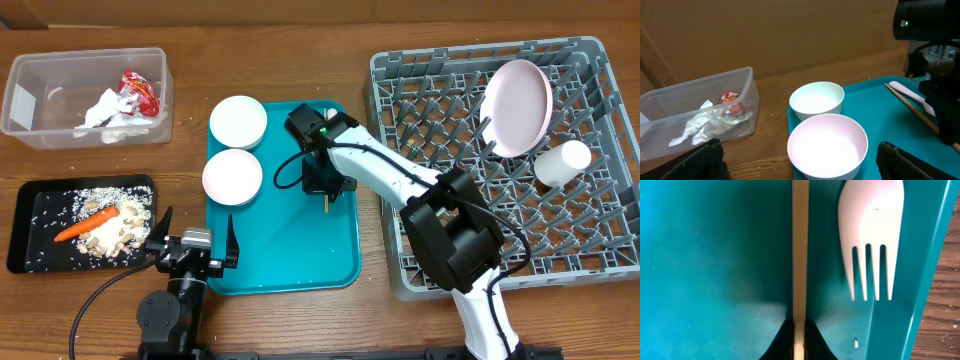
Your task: Sort waste into correct bins and load items into the dishwasher rack
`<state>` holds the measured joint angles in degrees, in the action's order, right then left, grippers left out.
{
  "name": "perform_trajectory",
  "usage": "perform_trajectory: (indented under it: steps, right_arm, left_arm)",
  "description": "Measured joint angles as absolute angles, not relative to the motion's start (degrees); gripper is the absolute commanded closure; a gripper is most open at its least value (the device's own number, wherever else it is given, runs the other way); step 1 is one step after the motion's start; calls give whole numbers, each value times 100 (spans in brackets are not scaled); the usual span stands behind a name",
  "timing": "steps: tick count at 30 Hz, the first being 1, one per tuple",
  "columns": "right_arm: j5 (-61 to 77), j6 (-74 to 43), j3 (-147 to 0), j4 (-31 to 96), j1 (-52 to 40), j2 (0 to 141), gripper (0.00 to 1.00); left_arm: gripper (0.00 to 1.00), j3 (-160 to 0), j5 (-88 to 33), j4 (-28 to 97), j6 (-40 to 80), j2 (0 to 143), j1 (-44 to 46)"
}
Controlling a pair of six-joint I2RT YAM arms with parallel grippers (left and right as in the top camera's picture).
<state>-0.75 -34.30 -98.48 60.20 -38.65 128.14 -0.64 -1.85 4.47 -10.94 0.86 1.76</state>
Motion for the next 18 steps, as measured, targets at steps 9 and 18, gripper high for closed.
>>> perform_trajectory:
  steps: [9,18]
  right_arm:
    - [128,-3214,-10582,7052,-3841,12639,96]
    - [-340,-2805,-11279,7817,-2976,11349,96]
  left_arm:
    - [0,-64,-185,449,-1094,86,176]
    - [0,-64,-185,447,-1092,86,176]
